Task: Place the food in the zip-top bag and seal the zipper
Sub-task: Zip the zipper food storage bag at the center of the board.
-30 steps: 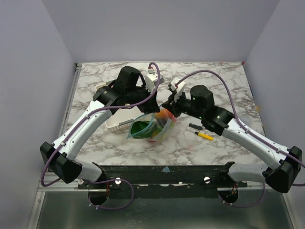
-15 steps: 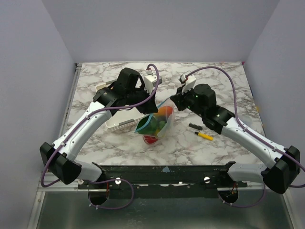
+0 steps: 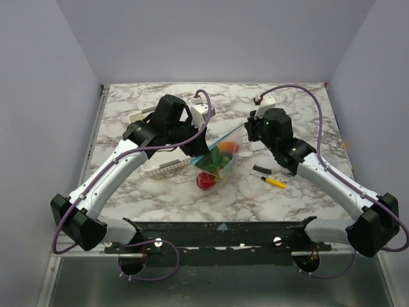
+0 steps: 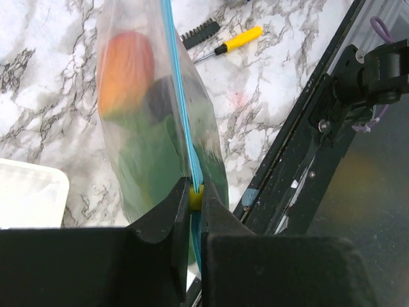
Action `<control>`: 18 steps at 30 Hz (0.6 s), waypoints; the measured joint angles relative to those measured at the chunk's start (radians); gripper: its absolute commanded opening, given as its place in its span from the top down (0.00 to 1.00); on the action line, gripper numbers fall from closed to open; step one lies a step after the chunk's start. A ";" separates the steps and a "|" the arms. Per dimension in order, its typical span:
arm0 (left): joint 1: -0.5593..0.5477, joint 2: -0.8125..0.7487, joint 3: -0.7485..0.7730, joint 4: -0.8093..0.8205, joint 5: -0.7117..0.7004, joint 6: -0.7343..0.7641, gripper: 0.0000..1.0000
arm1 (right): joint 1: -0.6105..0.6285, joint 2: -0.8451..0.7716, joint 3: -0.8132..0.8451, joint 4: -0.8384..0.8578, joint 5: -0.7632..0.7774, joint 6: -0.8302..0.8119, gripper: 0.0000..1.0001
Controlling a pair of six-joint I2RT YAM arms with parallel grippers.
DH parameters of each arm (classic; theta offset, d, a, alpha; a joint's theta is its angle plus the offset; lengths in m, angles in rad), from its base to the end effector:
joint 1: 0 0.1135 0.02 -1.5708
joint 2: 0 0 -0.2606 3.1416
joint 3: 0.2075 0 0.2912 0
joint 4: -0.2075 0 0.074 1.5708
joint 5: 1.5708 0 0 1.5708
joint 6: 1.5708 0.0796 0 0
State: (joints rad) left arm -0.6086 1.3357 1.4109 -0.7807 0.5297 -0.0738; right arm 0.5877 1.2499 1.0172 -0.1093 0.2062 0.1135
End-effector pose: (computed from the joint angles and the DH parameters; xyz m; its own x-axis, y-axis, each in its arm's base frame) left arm 0.2622 -0.2317 0.3556 -0.5902 0.3337 -0.7351 0.7675 0.5141 -0.3829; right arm 0.3186 0.1927 0.3025 -0.3206 -0.0804 -0.9438 -0.3481 0.9367 0.0385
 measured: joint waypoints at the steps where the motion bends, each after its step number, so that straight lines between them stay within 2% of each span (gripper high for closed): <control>1: 0.000 -0.002 -0.002 -0.004 0.000 -0.001 0.96 | -0.007 0.002 0.000 -0.004 0.011 0.002 1.00; 8: 0.000 -0.031 -0.008 -0.032 0.000 -0.002 0.96 | -0.059 0.011 0.001 -0.013 0.096 0.002 1.00; 13: 0.000 -0.043 -0.014 -0.034 0.000 -0.003 0.91 | -0.077 0.016 0.008 -0.029 0.125 0.002 1.00; 15: 0.000 -0.043 -0.014 -0.034 0.000 -0.002 0.83 | -0.079 0.019 0.015 -0.035 0.132 0.002 1.00; 18: 0.001 -0.044 -0.014 -0.058 0.001 -0.004 0.64 | -0.092 0.032 0.032 -0.046 0.157 -0.007 1.00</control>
State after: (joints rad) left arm -0.6079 1.2919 1.3964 -0.8383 0.5308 -0.0780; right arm 0.4957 1.2816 1.0492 -0.1551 0.3634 0.1062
